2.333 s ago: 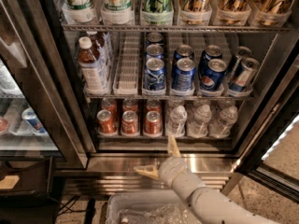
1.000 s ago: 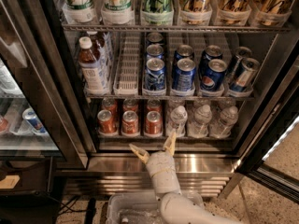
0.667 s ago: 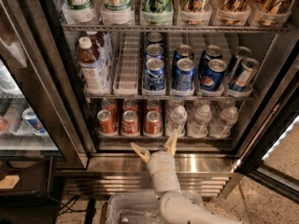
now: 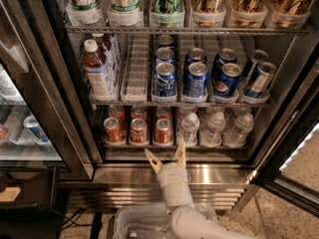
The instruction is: Pick coke can from bottom shelf of fridge
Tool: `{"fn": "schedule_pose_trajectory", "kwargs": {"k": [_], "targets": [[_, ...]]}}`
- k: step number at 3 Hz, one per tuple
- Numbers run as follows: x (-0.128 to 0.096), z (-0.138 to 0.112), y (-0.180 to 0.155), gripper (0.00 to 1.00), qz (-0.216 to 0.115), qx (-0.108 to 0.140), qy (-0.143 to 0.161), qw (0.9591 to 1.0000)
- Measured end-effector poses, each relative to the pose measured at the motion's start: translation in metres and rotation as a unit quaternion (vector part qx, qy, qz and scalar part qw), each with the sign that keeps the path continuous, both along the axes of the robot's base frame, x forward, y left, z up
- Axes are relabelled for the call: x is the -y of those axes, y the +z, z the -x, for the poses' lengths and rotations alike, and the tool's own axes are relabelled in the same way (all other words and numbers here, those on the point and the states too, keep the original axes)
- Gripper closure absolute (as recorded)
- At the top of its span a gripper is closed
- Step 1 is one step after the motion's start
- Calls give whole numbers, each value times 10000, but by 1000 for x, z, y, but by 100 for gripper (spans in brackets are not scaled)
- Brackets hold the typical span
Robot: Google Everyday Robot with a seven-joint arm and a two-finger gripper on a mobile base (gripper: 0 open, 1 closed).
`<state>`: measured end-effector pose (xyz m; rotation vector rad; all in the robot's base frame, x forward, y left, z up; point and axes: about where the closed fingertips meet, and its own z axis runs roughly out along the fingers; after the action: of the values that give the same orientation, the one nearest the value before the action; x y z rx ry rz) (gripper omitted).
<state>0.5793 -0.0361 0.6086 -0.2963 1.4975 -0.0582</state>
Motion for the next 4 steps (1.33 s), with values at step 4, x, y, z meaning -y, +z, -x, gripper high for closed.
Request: {"fn": "schedule_pose_trajectory", "kwargs": {"k": [4], "targets": [[-9,-38,-16,35,-12,58,-194,9998]]}}
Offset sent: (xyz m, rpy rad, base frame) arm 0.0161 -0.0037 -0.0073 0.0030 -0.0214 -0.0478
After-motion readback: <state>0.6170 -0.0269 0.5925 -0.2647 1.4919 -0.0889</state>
